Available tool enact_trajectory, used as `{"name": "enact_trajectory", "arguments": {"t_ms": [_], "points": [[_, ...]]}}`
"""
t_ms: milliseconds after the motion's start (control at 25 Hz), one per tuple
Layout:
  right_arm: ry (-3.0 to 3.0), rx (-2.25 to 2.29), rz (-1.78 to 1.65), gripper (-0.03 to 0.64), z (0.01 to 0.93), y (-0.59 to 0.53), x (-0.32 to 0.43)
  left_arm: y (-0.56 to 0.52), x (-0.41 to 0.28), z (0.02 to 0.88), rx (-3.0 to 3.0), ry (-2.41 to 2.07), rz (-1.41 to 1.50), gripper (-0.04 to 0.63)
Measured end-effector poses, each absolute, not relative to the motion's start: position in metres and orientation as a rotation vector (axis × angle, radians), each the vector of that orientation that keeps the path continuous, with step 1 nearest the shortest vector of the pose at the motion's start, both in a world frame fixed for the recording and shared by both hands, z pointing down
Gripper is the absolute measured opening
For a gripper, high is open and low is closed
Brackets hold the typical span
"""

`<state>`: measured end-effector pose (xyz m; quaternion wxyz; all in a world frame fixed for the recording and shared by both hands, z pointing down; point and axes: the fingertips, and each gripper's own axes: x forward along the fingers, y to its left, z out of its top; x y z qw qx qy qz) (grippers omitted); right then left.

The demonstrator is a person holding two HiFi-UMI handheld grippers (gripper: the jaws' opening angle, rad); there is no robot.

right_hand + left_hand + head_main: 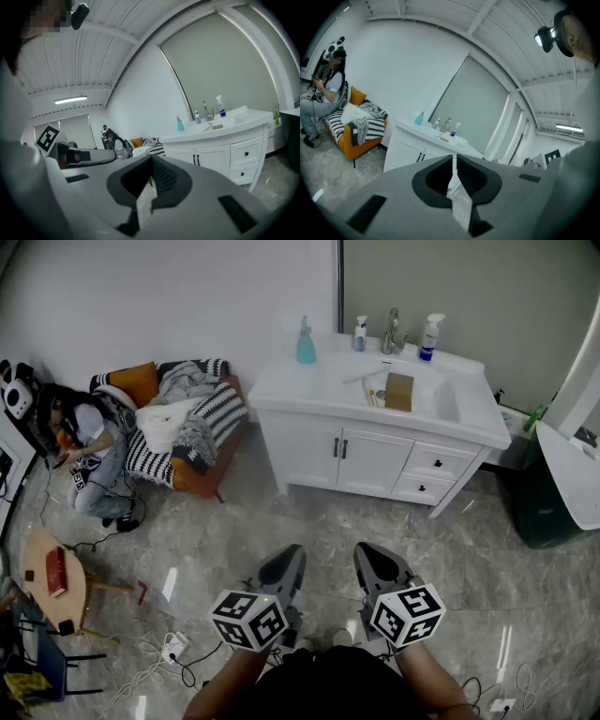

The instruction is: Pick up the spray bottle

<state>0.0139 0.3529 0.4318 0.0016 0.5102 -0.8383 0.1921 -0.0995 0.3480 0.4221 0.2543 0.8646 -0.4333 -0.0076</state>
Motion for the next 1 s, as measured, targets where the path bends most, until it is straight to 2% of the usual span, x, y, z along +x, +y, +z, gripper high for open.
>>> {"name": "enact_trajectory", "arguments": {"t_ms": [560,1000], "points": [[-2.632,1.615,0.683,0.006,0.446,0.341,0.032,0.334,-0.090,0.426,2.309,-1.185,-0.092,0.029],[-2.663,1.583,0.720,0.006,0.448,0.330,0.074,0.317,-0.035,0.424,2.353,-1.138,-0.100,0.029]]}}
